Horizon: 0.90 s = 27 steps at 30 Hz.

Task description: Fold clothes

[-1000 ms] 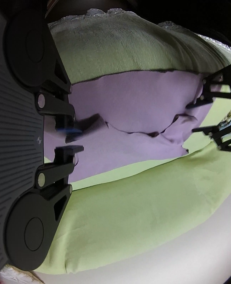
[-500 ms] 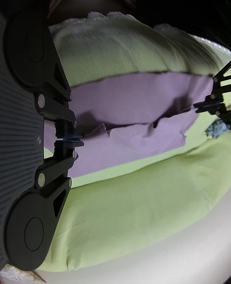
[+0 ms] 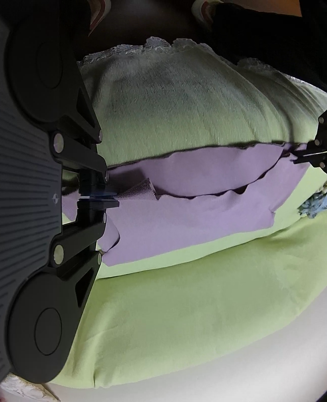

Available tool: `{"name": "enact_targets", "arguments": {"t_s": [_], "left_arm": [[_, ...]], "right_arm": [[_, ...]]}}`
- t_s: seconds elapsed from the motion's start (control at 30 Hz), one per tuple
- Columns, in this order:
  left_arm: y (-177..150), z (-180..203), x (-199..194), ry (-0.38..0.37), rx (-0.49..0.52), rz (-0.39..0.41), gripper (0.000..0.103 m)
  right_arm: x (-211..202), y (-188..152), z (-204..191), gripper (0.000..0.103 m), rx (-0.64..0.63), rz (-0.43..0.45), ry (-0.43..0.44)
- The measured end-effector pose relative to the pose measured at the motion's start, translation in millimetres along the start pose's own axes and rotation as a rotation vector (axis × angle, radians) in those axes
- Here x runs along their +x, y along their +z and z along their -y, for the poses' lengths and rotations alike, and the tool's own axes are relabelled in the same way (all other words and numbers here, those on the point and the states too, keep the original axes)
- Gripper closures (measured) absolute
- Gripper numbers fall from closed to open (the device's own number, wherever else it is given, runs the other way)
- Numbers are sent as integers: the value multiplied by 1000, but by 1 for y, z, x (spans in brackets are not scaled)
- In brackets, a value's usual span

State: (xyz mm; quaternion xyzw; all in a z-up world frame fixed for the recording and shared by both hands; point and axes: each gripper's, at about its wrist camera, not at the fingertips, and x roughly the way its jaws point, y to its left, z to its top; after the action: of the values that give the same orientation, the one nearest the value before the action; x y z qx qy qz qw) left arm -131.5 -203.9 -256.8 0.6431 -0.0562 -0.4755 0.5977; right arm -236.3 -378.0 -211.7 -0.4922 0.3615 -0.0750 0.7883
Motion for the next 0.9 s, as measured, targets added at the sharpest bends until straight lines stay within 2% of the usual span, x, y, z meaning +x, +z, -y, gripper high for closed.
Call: {"name": "enact_targets", "arguments": {"t_s": [0.37,0.47,0.53,0.57,0.67,0.7,0.77,0.8,0.83,0.9], "left_arm": [[5,-1,3,-34,-54,-3,101],[6,-4,1,-56,-85,-9,100],[5,-12,-6,-98,-120,-4,95],[3,-18,-13,-114,-150,8,94],[-3,-40,-38,-161,-248,53,93],[-5,-49,-42,-153,-291,63,91],[-5,-65,-37,-110,-409,68,78],[-5,-71,-29,-91,-479,62,77],[-4,-75,-18,-101,-548,44,77],[-4,-72,9,-191,-628,-34,78]], "right_arm": [[25,10,-28,103,-46,-25,1],[26,13,-35,93,-83,-48,-2],[19,15,-29,86,-62,-66,17],[13,15,-23,80,-34,-69,25],[-4,23,3,80,125,-53,57],[-8,24,13,80,208,-37,72],[-7,26,34,80,388,-4,108],[0,27,39,80,467,-1,129],[12,27,41,80,527,-18,152],[38,26,37,82,571,-128,207]]}}
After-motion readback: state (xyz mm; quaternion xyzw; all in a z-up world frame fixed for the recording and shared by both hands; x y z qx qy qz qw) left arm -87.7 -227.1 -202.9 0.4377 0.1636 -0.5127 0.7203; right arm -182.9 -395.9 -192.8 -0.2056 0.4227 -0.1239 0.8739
